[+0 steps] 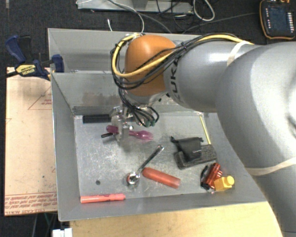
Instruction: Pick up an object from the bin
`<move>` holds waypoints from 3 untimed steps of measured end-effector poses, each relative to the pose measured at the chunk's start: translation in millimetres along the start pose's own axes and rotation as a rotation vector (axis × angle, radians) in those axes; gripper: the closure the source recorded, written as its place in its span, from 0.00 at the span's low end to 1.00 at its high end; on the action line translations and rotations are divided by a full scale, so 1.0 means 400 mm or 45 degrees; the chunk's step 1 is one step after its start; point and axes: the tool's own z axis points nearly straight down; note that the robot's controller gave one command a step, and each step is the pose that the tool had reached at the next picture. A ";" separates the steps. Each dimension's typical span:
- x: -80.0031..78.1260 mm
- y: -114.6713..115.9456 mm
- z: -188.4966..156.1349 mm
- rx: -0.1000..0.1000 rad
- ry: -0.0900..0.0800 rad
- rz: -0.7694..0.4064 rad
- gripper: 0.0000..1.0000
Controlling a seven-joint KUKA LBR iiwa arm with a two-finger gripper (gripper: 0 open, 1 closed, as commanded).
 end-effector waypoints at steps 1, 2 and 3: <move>-0.002 0.001 -0.054 0.000 -0.003 0.001 1.00; -0.003 0.002 -0.098 0.000 -0.006 0.001 1.00; 0.001 0.003 -0.157 -0.002 0.004 0.001 1.00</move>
Offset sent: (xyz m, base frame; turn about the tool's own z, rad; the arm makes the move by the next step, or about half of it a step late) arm 0.0002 0.0005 0.0259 0.0003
